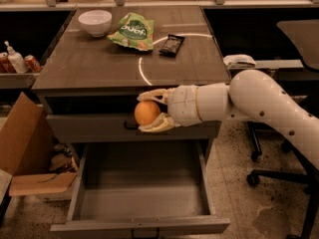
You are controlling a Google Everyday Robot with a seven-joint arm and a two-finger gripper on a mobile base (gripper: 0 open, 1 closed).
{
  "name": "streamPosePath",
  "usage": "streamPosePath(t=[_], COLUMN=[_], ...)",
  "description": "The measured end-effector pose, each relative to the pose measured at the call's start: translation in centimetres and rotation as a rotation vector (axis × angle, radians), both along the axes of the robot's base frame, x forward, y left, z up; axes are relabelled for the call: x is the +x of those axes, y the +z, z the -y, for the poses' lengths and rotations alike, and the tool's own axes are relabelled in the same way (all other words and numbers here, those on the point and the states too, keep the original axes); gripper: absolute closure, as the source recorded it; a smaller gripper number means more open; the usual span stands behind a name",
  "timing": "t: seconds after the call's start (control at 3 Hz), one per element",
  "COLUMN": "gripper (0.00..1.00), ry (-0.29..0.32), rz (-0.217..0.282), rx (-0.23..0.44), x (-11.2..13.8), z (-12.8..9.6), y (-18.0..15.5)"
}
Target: Pick orange from middle drawer and place on counter
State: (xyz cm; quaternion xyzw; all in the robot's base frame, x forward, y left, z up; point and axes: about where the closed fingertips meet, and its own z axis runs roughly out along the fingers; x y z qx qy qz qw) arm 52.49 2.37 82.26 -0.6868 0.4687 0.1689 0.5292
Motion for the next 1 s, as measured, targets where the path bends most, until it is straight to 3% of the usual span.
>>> streamPosePath(t=[0.33,0.67,1.0], gripper=[1.0,1.0,1.0], ry=[0.013,-0.02,-0.076], rz=[0.04,0.062,0.05], rx=[0.027,0.053,0.058], x=[2.2,4.7,7.2], z=[0.2,1.0,1.1], y=[3.6,6.4,7.8])
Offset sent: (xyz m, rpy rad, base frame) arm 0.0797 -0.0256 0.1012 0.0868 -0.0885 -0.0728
